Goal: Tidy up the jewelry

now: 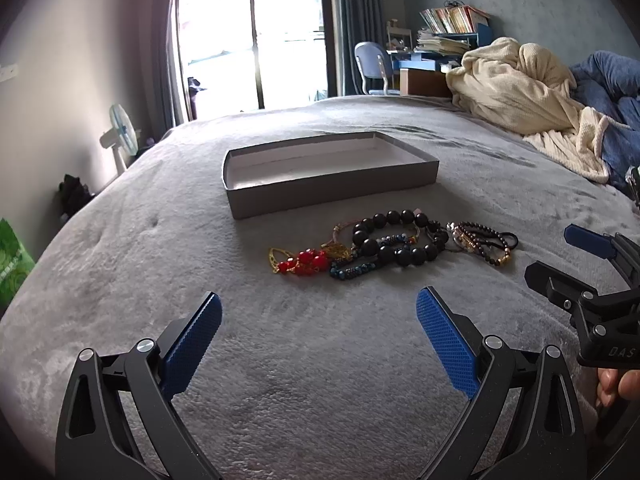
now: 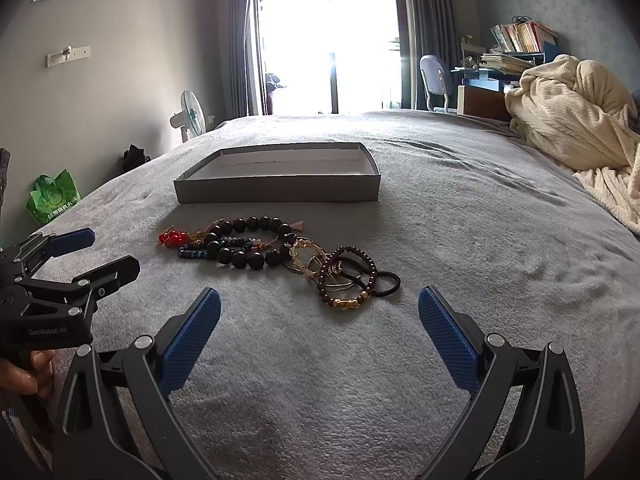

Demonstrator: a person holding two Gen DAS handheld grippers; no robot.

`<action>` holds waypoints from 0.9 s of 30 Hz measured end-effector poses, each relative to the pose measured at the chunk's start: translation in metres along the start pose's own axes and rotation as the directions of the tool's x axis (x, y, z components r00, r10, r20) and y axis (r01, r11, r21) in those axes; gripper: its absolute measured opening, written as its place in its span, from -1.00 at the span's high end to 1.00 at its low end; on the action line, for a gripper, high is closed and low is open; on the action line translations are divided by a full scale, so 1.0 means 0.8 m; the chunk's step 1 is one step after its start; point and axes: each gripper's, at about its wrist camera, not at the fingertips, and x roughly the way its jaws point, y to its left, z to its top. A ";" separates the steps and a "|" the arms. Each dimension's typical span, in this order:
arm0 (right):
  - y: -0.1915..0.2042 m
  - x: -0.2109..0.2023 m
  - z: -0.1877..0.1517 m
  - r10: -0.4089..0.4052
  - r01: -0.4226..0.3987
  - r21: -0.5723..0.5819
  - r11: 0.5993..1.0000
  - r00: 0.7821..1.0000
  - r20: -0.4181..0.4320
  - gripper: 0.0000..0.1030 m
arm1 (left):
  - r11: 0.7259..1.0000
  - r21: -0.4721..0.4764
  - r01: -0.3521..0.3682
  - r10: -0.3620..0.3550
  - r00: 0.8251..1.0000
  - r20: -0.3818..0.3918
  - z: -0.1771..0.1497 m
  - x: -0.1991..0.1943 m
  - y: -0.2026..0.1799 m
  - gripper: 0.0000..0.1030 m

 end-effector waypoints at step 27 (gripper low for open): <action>-0.003 0.006 0.010 0.012 -0.010 0.034 0.999 0.999 -0.040 -0.90 | 1.000 -0.006 0.002 -0.002 1.000 -0.014 0.009 -0.004 -0.002 -0.88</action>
